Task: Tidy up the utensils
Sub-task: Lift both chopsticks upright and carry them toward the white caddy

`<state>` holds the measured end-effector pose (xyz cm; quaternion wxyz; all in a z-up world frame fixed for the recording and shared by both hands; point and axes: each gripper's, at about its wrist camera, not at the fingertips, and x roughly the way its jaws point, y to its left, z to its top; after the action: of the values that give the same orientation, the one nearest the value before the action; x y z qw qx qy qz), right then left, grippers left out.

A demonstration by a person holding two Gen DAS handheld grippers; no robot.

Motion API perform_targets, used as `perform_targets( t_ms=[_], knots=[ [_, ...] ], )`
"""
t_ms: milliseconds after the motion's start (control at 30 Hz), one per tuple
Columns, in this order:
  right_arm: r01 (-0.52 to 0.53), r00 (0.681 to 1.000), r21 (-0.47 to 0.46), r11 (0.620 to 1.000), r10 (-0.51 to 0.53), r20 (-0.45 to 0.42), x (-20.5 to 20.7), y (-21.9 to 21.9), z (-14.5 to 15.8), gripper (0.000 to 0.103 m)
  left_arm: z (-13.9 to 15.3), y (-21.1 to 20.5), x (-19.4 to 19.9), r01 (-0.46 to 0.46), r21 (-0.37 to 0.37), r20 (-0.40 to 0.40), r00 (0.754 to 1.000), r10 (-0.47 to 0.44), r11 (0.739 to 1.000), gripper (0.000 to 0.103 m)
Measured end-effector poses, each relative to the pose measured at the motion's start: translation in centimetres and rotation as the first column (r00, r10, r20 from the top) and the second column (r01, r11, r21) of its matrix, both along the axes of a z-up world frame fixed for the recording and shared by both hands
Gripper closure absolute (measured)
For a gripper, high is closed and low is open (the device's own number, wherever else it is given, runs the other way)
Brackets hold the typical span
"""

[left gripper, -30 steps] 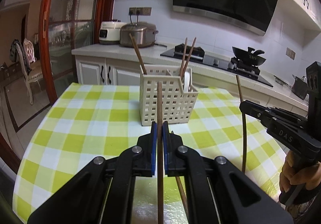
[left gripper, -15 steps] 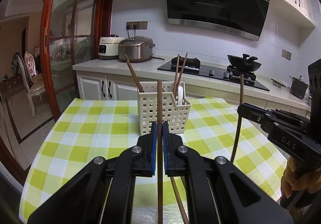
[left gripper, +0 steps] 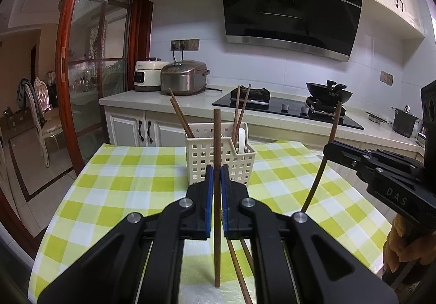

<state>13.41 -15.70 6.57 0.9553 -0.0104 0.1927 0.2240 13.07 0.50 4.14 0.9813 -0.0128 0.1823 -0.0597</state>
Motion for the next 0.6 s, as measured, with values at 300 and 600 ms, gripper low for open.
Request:
perform_targets(
  t_ms=[300,600],
  knots=[
    [-0.006,1.000,-0.002,1.000,0.006,0.001,-0.24,0.07,0.13,0.097,0.10,-0.26,-0.22,0.001,0.018,0.022,1.000,-0.002,1.000,0.097],
    [-0.007,1.000,-0.003,1.000,0.007,0.002,-0.19,0.00,0.15,0.097,0.20,-0.28,-0.22,-0.001,0.018,0.020,1.000,0.001,1.000,0.097]
  ],
)
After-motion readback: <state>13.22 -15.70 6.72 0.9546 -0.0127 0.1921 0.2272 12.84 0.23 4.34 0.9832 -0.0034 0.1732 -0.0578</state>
